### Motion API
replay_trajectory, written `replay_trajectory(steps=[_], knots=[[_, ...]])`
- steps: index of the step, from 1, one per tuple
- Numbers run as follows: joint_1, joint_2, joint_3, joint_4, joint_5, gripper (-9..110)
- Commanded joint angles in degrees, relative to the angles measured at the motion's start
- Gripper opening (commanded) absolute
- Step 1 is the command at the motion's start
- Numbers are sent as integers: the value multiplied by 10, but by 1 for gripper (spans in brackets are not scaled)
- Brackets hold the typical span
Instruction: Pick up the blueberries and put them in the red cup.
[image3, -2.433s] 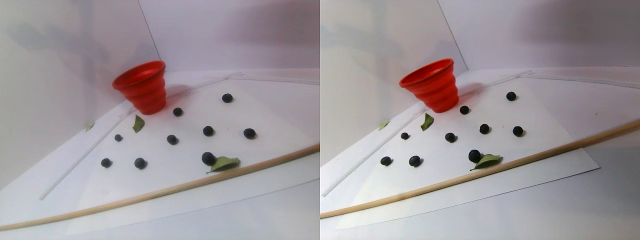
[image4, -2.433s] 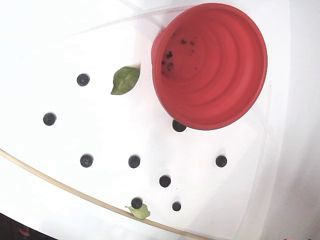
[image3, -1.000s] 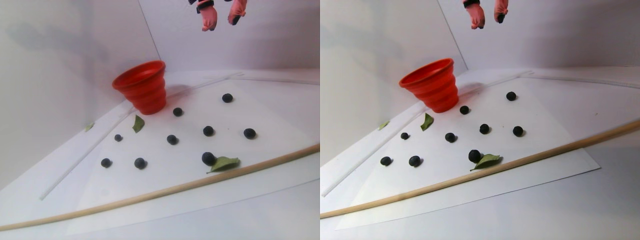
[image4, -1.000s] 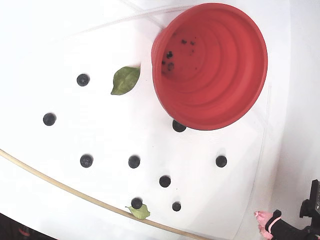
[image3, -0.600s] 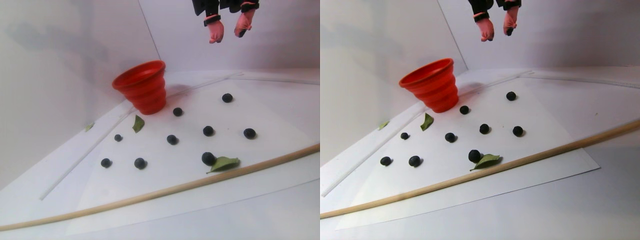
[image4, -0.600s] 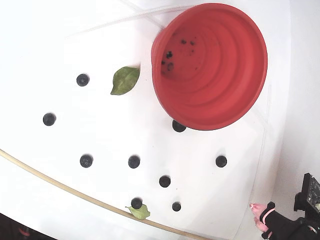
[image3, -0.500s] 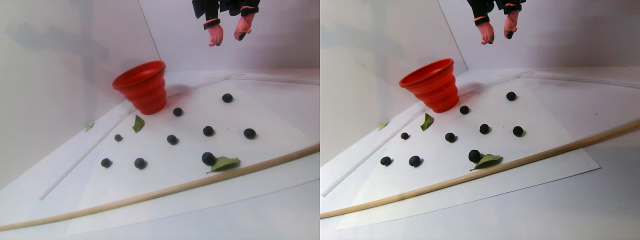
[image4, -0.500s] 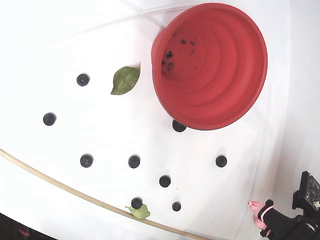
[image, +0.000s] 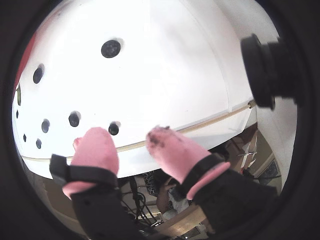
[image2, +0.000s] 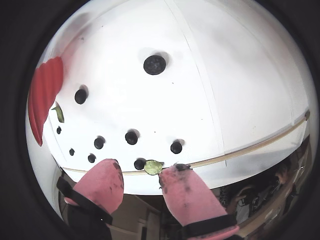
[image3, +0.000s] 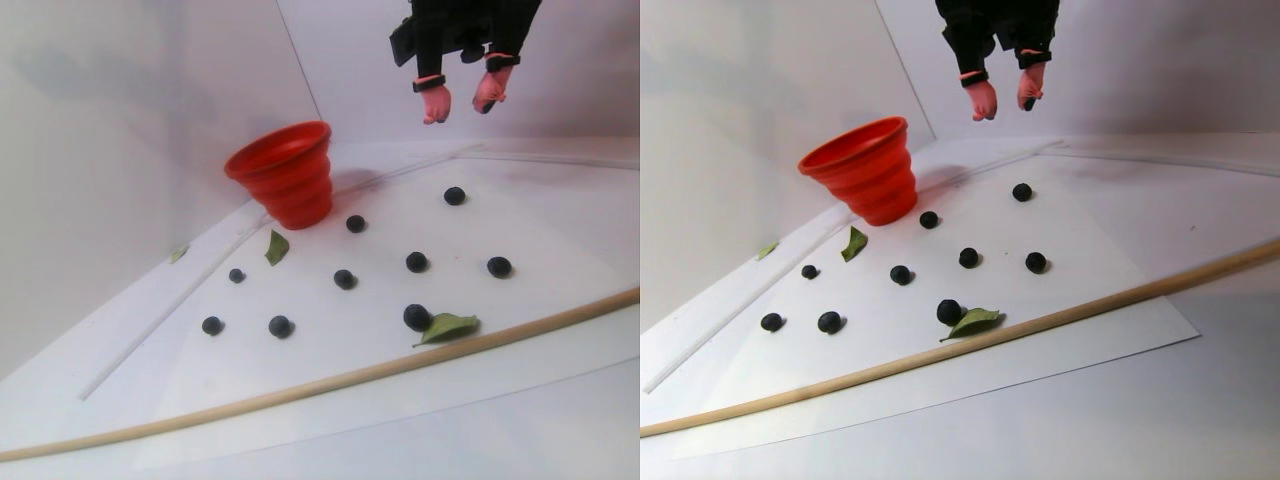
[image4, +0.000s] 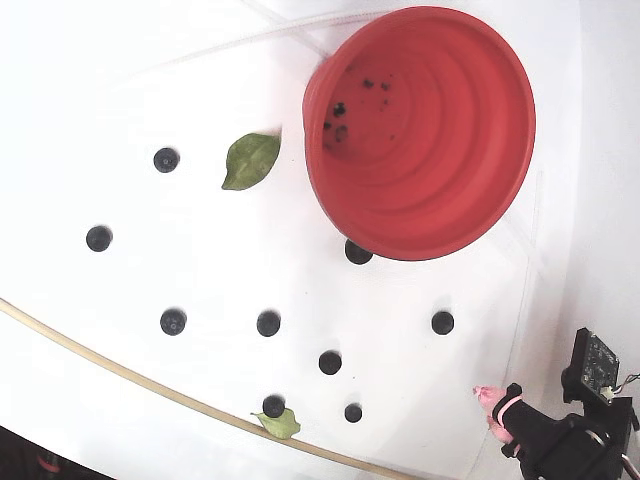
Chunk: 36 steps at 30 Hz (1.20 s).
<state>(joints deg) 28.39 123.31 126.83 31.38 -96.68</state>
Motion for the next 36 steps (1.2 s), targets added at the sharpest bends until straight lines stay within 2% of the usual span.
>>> replay_trajectory(steps=[1,36], knots=[[3,0,-6,-21,-2,15],[-5,-168,-75,-176,-41,17]])
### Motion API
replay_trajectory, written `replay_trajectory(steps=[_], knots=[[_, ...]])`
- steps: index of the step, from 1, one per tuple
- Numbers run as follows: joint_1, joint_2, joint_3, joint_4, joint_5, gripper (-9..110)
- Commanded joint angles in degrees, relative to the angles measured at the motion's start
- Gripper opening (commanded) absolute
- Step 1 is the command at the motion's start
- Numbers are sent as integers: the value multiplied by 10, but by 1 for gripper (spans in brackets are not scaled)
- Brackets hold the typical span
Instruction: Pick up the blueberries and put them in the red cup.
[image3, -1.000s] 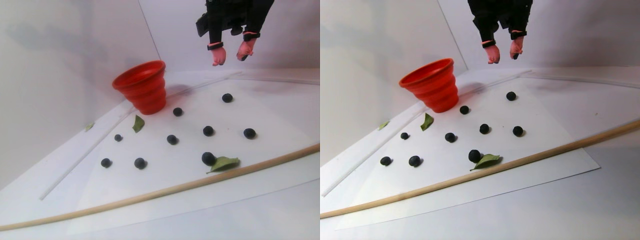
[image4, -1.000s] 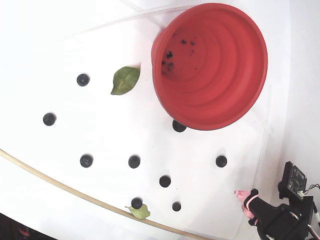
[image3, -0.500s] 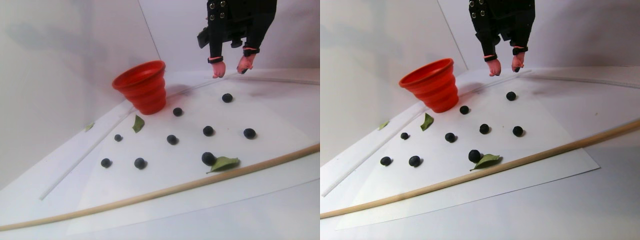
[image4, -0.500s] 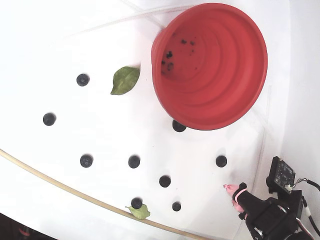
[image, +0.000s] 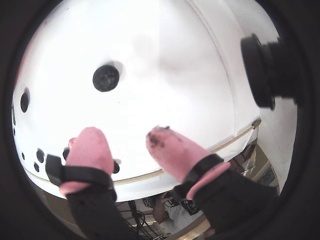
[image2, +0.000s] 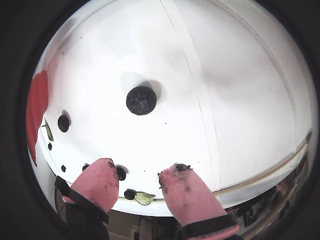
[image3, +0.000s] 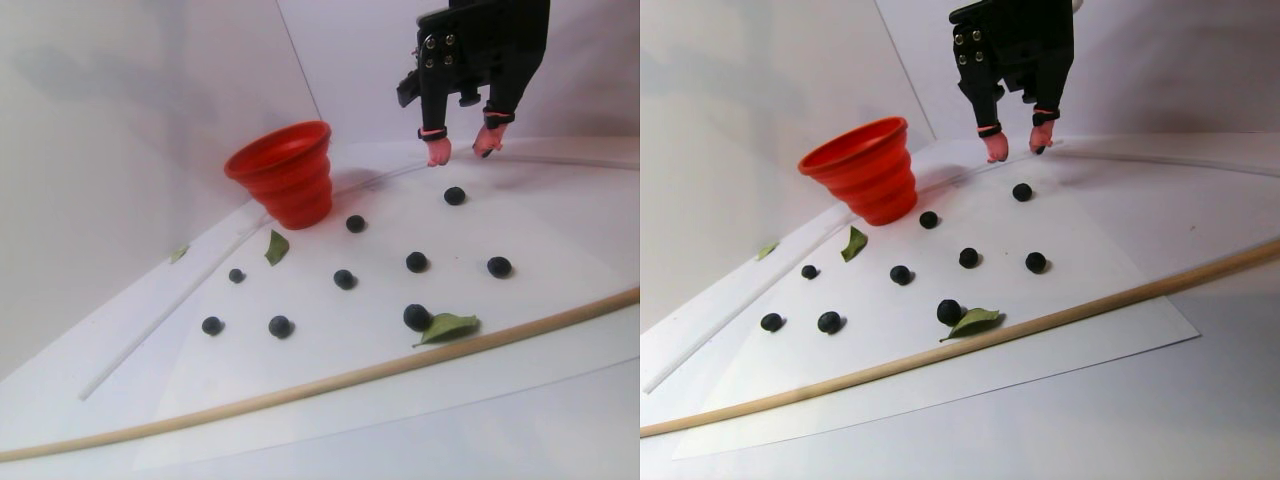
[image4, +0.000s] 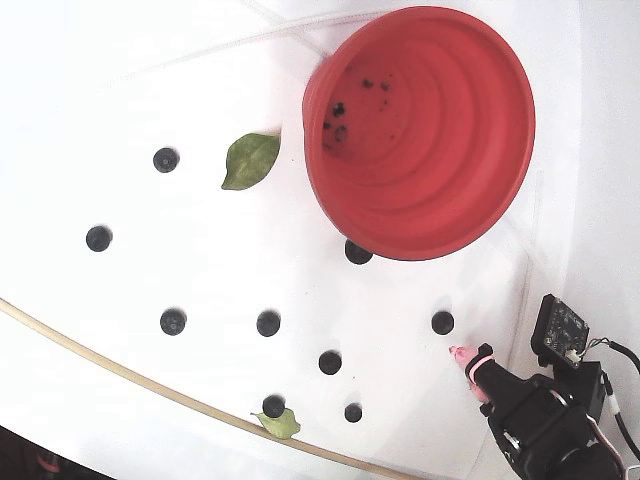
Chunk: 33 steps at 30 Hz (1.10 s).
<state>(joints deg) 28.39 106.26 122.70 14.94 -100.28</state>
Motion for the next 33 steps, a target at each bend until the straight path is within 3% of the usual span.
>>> replay_trajectory(steps=[1,33], knots=[[-5,-4,-37,-16,-5,17],[-21,-103,-76,-107,-40,19]])
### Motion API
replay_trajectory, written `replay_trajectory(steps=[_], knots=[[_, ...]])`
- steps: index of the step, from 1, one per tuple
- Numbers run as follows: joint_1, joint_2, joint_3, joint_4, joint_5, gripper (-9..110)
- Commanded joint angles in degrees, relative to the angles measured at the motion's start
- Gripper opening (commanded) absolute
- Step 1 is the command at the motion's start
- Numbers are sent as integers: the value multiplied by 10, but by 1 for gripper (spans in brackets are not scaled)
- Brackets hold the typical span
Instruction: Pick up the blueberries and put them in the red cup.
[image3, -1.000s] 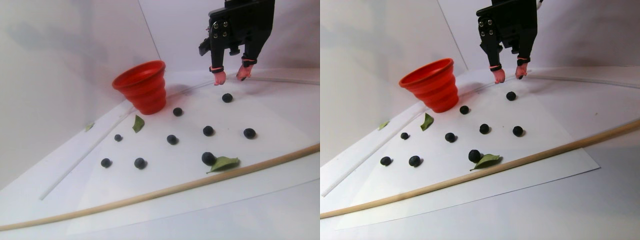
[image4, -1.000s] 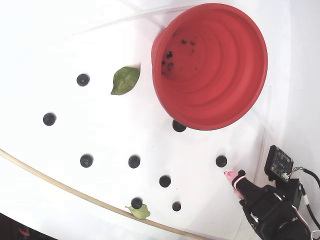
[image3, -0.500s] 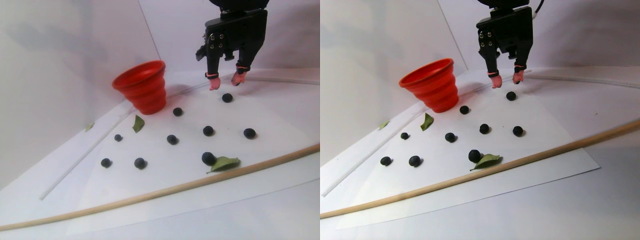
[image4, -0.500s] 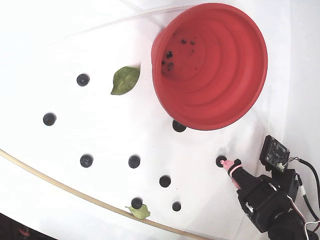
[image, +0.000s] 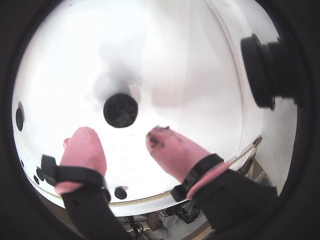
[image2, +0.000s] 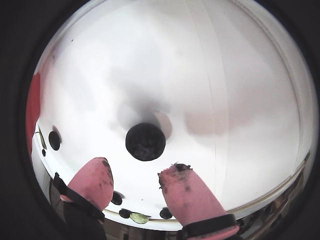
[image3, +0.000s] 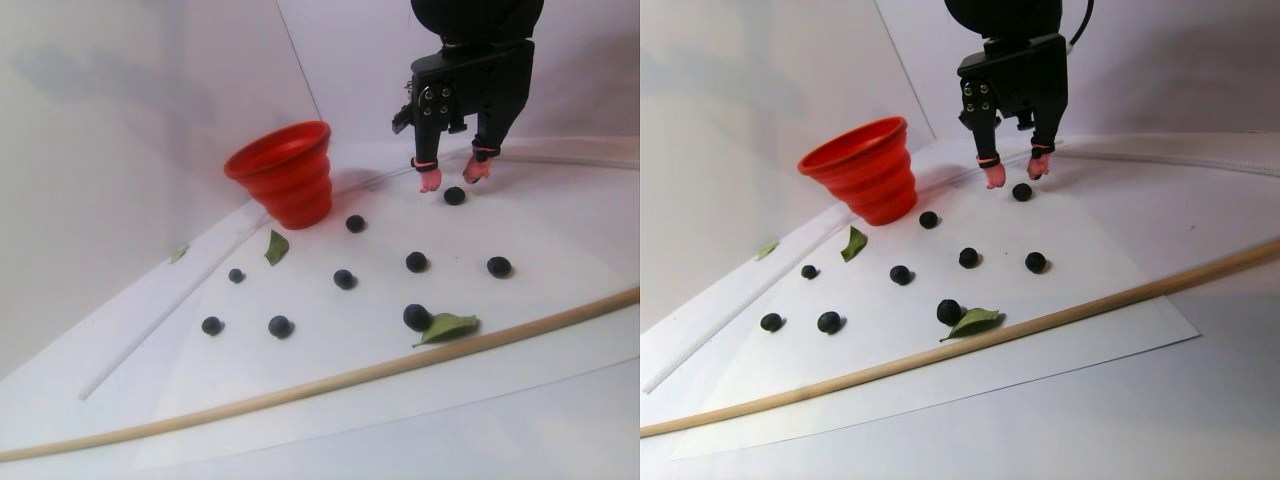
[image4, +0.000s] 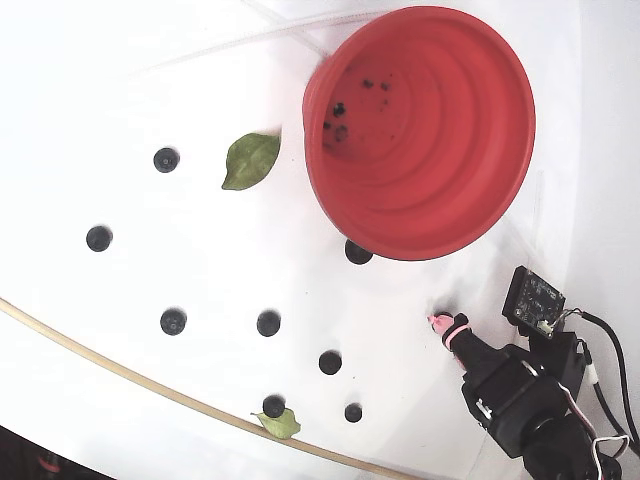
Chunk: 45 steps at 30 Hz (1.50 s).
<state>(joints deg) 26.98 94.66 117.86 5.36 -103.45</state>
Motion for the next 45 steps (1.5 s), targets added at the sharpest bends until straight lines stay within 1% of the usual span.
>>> replay_trajectory(steps=[1,27,45], knots=[[-7,11,-28,-14,-11,19],[-8,-21,-33,-26,-26,19],[-7,-50,-40,-55,-31,18]])
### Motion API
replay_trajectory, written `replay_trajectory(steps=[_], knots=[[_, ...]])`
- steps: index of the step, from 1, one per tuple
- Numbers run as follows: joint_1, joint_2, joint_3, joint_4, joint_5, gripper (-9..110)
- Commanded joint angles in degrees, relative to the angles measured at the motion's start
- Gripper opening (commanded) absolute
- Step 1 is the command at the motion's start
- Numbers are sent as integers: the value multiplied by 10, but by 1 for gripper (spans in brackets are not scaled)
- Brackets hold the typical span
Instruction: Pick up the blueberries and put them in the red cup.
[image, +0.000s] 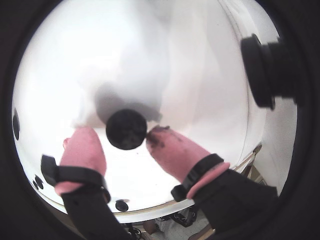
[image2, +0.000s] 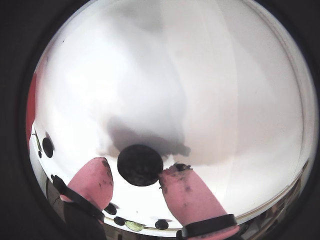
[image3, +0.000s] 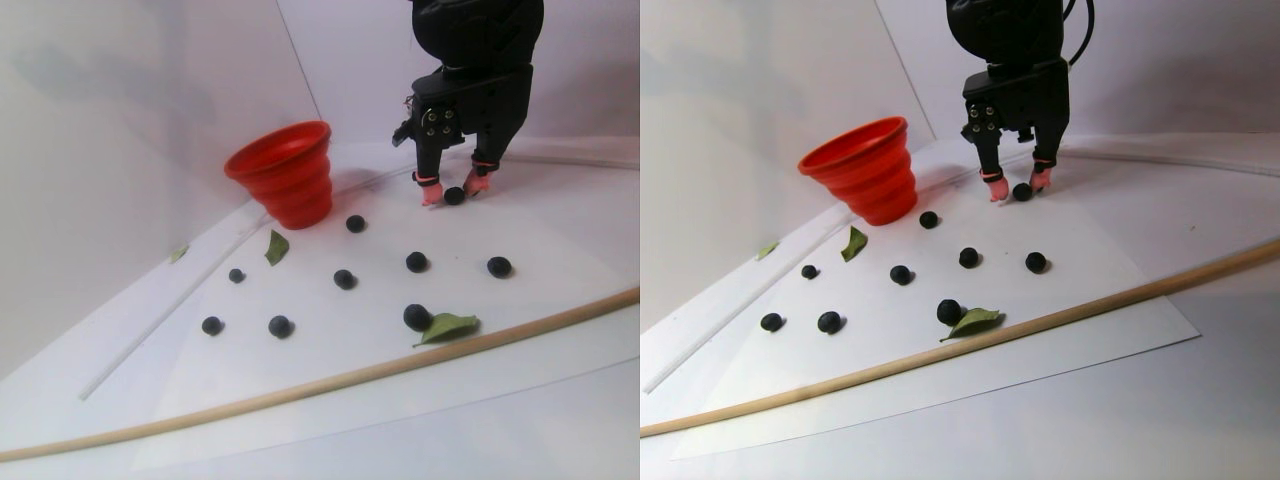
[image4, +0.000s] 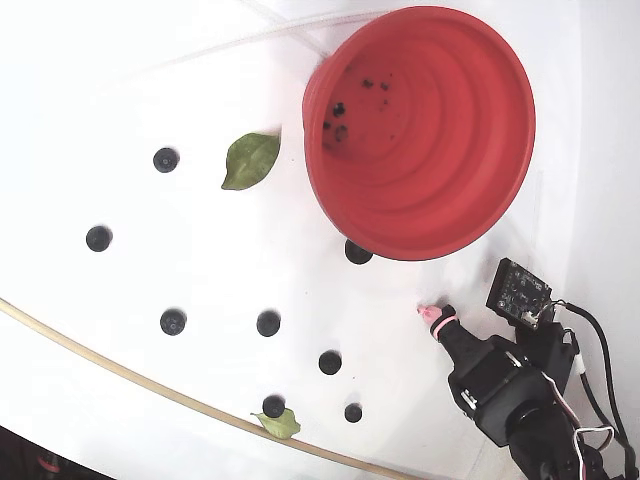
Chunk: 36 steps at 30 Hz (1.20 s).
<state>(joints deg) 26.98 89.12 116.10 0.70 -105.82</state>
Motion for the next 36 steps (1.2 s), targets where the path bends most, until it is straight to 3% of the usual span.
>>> replay_trajectory(steps=[1,36], knots=[[-7,5,-23,-9,-7,18],[-11,32,-14,-18,-13,13]])
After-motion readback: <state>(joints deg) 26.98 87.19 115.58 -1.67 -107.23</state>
